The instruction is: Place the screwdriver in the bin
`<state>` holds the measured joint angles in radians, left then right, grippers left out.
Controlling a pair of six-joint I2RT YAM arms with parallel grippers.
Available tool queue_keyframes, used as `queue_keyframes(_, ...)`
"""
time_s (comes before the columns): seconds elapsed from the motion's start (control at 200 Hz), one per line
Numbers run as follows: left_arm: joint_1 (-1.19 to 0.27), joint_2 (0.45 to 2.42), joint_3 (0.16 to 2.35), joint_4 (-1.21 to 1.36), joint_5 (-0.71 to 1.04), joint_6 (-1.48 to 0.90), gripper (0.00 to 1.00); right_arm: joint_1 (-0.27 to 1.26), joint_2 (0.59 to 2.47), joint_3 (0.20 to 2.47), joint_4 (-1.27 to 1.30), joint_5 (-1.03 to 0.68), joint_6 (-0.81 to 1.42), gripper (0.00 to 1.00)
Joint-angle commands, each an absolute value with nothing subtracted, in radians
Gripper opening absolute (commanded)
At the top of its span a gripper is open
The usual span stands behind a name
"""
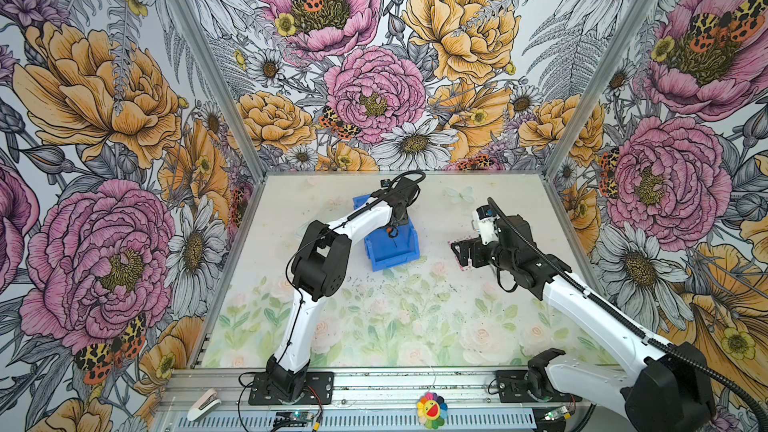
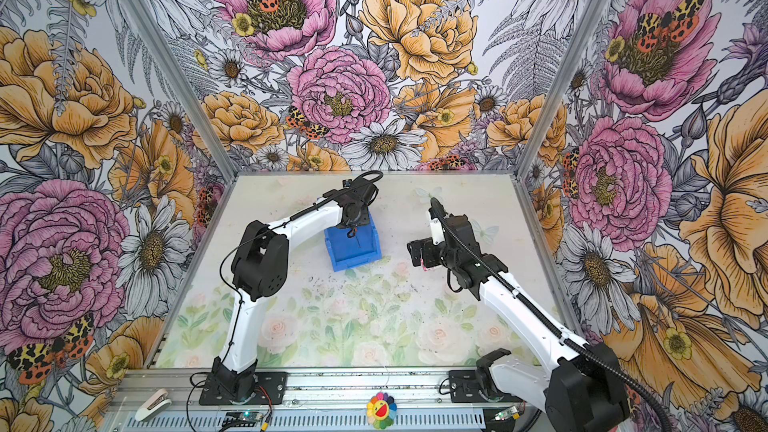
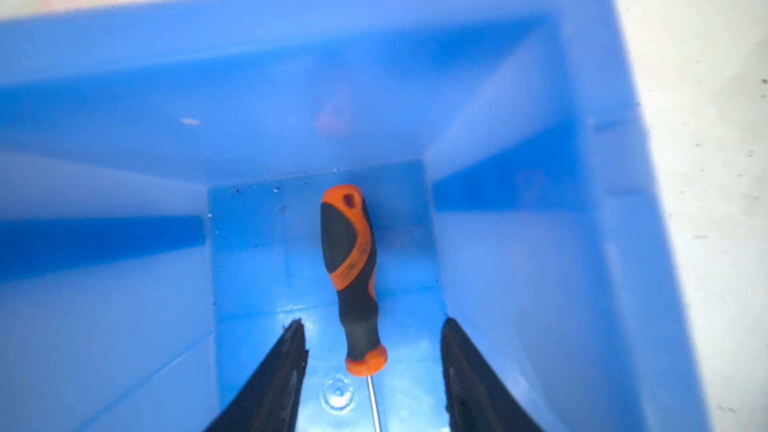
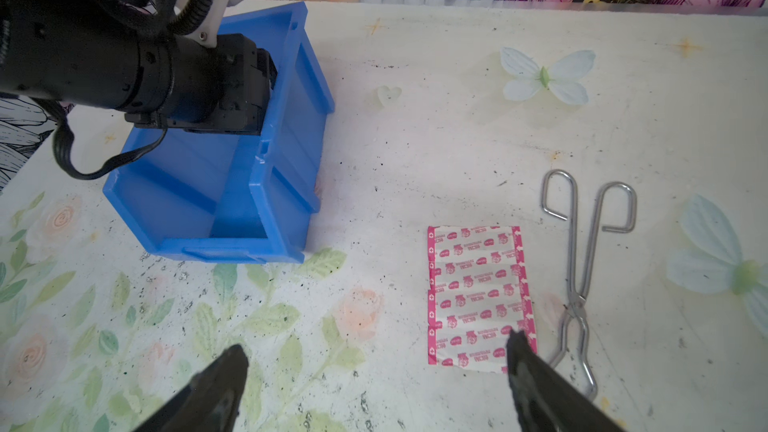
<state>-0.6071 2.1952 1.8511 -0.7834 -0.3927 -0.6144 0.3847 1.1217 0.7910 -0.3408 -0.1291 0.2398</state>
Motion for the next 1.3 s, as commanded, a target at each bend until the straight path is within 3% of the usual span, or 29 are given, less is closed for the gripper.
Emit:
queue_keyframes(0.0, -0.636, 2.078, 1.834, -0.767, -0.448, -0.584, 0.64, 0.379, 1.094, 0.804, -0.33, -0.135, 0.249, 0.98)
queue_keyframes(0.065, -0.651, 2.034, 1.808, -0.768, -0.469, -0.575, 0.68, 0.379, 1.086, 0.8, -0.331, -0.134, 0.251, 0.98)
queue_keyframes(0.28, -0.703, 1.858, 1.658, -0.768, -0.54, -0.587, 0.98, 0.379, 1.056, 0.784, -0.332, -0.135, 0.259, 0.99)
queue_keyframes(0.841, -0.736, 1.303, 1.142, -0.712, -0.757, -0.479, 0.99, 0.368, 1.037, 0.79, -0.331, 0.038, 0.316, 0.99)
queue_keyframes(1.046, -0.606, 1.097, 0.916, -0.579, -0.72, -0.429, 0.99, 0.364, 1.032, 0.799, -0.348, 0.132, 0.366, 1.0)
queue_keyframes(1.296, -0.314, 0.834, 0.645, -0.368, -0.54, -0.389, 0.99, 0.352, 1.03, 0.769, -0.352, 0.304, 0.436, 1.0)
